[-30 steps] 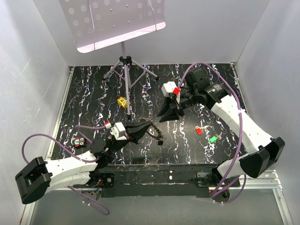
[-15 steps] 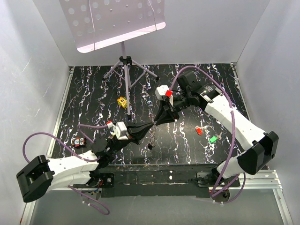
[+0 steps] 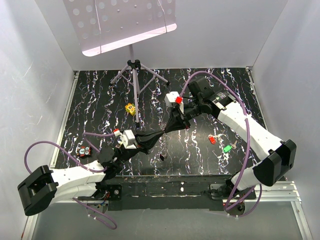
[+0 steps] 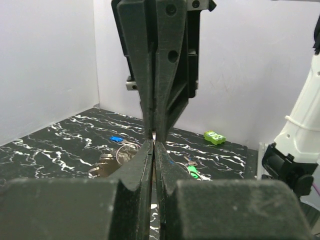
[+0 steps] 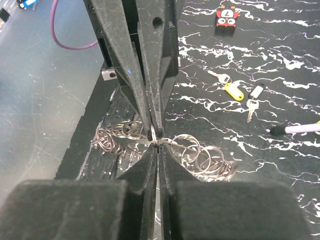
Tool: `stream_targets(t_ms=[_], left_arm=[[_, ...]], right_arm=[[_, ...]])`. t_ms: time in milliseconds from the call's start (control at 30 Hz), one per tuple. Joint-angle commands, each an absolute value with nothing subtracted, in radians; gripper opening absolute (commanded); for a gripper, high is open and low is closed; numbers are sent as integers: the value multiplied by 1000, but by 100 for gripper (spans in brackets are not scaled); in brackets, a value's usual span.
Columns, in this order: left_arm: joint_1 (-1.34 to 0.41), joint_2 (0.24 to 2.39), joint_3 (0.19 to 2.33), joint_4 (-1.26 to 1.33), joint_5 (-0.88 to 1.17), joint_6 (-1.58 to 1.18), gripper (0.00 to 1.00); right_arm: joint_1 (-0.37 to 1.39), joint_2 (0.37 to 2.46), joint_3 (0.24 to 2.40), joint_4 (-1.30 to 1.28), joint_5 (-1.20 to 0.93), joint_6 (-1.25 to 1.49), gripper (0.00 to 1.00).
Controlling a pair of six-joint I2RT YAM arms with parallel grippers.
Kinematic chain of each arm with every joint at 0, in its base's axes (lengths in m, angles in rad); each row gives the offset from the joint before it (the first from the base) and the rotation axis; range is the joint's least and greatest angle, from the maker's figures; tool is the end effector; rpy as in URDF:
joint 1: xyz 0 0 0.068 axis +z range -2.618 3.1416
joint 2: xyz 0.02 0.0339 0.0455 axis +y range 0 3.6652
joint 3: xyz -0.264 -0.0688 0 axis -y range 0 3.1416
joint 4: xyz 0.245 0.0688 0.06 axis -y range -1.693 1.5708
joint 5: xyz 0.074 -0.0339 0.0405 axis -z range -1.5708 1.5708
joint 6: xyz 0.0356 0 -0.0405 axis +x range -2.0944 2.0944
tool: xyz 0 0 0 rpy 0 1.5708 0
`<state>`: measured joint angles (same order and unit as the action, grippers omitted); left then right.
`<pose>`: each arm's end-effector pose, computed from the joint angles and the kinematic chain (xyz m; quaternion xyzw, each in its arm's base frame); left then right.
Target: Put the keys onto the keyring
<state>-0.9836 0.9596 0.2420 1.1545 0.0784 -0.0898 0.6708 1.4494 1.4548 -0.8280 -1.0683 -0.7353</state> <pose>0.1039 -0.1612 0.2601 0.2617 0.4697 -0.4491 0.7136 0.2115 0.2076 0.3701 -0.6599 0.4909 0.4635 0.3296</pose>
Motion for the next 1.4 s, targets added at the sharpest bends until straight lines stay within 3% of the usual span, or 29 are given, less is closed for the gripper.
stream_targets(t_ms=[0, 267, 600, 733, 933, 1200, 1367], left_arm=[[-979, 956, 253, 1203, 60, -86, 0], [-979, 945, 253, 1120, -18, -110, 3], [-979, 724, 178, 878, -89, -207, 96], [-977, 598, 224, 587, -144, -261, 98], [-974, 609, 293, 413, 0, -209, 97], [-974, 842, 351, 535, 112, -58, 94], [-974, 963, 359, 727, 164, -5, 85]], right_arm=[[686, 1445, 1459, -815, -1098, -726, 1], [687, 1428, 1466, -845, -1060, -696, 1], [695, 1488, 1546, -1093, -893, -744, 1], [721, 1568, 1672, -1316, -737, -819, 1], [781, 1609, 1732, -1419, -484, -833, 1], [841, 1641, 1743, -1433, -331, -808, 1], [853, 1643, 1744, -1434, -331, -805, 1]])
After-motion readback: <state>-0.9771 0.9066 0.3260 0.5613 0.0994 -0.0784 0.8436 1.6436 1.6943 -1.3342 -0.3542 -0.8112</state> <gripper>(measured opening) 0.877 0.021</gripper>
